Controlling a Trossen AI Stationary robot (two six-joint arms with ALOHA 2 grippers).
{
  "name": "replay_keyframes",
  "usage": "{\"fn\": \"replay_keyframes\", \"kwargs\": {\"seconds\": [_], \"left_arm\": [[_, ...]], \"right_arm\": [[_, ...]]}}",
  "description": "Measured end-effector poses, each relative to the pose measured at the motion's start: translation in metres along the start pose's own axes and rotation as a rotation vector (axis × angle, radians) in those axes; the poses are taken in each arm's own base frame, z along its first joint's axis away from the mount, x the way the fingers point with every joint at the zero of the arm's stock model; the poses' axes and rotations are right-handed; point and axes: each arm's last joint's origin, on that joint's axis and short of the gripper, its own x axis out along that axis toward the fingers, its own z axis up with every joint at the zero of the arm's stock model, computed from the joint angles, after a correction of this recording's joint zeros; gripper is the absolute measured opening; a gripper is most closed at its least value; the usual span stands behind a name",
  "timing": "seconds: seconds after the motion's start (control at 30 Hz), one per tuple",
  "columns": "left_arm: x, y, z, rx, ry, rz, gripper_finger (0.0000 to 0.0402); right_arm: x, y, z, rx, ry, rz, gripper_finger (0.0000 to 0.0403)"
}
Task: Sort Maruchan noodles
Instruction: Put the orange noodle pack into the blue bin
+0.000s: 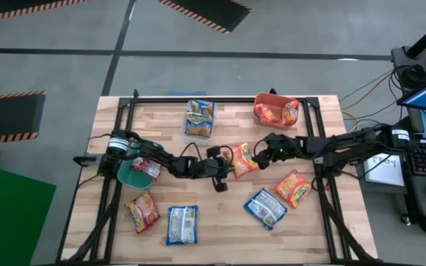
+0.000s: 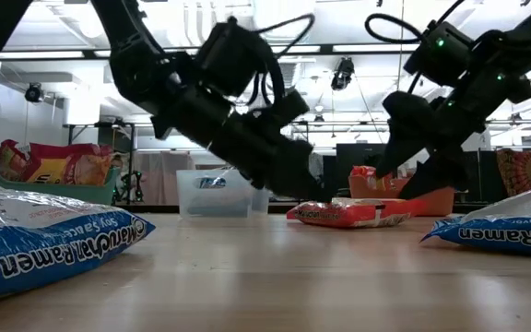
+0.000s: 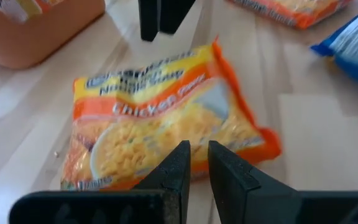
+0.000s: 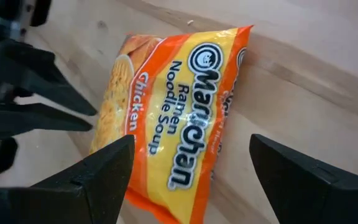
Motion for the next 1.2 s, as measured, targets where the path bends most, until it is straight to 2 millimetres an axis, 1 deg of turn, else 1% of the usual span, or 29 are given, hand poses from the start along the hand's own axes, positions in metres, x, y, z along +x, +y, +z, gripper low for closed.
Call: {"fn": "replay_keyframes", "kwargs": {"seconds": [0.17,0.4,0.83,1.03,1.13,1.2], "left_arm": [[0.003,0.0,-0.006,-0.02,0.024,0.009,0.0039],[0.004,0.0,-0.013,-0.035,0.064,0.011,0.0039],[0.002,0.001,-0.018,-0.043,0.076,0.012,0.0039],[0.002,0.001,-0.019,-0.038,0.078,0.013,0.0039],[0.002,0.001,-0.019,-0.04,0.075,0.013,0.0039],[0.002,0.001,-0.019,-0.042,0.069,0.013,0.0039]], "right_arm": [[0.011,-0.003,0.003,0.015,-0.017,0.001,0.0308],[0.026,-0.006,0.007,0.037,-0.008,0.059,0.0309],[0.058,-0.006,0.008,0.07,0.034,0.241,0.0307],[0.068,-0.004,0.01,0.068,0.029,0.25,0.0287],[0.068,0.001,0.014,0.047,0.023,0.282,0.0268],[0.068,0.002,0.015,0.04,0.023,0.289,0.0248]]}}
